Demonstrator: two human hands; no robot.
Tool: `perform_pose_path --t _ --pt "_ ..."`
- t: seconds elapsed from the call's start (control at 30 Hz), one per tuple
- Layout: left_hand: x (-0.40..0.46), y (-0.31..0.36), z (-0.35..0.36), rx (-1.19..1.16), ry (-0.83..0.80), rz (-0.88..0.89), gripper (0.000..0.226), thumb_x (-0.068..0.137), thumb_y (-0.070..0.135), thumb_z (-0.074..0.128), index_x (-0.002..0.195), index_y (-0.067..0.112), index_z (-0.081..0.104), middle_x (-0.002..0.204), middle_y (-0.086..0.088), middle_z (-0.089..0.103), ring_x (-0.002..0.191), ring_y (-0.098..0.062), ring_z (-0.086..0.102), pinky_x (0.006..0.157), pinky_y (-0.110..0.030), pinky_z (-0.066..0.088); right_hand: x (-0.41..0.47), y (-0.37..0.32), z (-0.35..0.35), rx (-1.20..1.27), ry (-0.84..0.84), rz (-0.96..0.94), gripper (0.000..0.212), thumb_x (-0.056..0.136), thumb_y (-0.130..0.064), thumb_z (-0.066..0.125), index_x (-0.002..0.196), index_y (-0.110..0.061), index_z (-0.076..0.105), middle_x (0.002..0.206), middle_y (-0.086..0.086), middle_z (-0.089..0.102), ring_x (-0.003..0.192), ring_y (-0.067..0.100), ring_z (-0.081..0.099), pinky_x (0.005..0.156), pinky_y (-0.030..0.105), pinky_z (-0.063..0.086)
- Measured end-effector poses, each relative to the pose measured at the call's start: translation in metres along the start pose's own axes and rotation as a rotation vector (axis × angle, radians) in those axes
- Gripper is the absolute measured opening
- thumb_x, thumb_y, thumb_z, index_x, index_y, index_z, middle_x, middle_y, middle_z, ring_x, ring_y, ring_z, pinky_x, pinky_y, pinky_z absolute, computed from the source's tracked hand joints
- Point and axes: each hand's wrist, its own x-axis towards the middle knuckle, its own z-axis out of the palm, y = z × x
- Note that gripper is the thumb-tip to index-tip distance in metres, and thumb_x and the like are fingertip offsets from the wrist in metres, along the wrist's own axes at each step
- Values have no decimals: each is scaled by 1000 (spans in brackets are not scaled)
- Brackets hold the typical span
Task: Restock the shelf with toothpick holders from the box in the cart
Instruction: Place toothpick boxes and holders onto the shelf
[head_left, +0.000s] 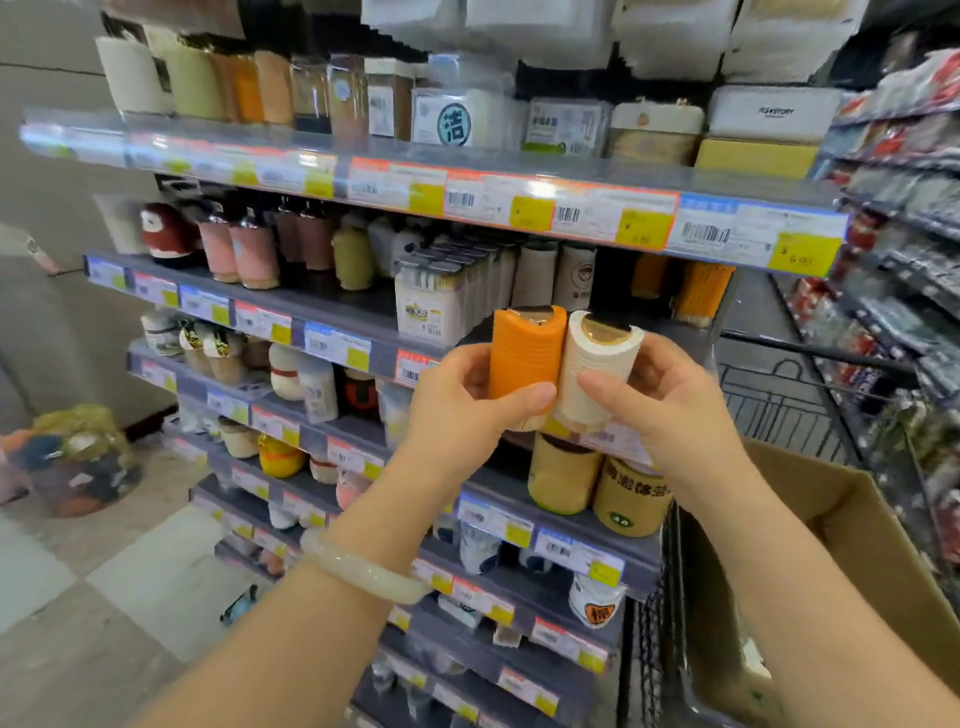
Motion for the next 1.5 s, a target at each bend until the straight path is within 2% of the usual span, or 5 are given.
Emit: perform_pose_path --t 0.53,0.77,1.23,1.37,1.5 --pt "49 -14 -46 -23 -201 39 40 73 12 78 108 20 59 101 8 68 90 1 63 70 -8 51 15 4 46 -123 156 -10 39 77 -12 73 107 -31 58 110 -9 68 103 6 64 87 28 53" --pt "52 -26 -49 -52 -222 6 36 75 11 77 103 22 57 90 14 64 70 12 61 63 -4 48 27 2 33 -135 208 7 44 75 -16 72 116 -21 58 110 -7 68 102 7 65 85 25 53" --pt "64 -35 -51 -37 -233 -9 36 73 19 79 99 29 56 95 16 64 87 5 62 72 -10 52 44 7 49 -155 205 -37 47 64 -34 69 109 -25 61 108 -9 68 101 5 65 81 22 53" --pt "64 -33 -67 -45 -168 -22 46 72 18 80 113 17 59 107 2 68 97 -10 65 86 -29 55 44 9 67 -113 156 -50 72 48 -63 80 109 -29 62 108 -10 71 101 5 65 77 17 53" --pt "62 -34 -87 -46 -134 -40 47 71 17 81 113 17 60 105 2 69 95 -10 67 86 -31 55 46 11 83 -102 98 -45 83 39 -69 80 110 -29 64 109 -11 70 101 5 66 73 14 52"
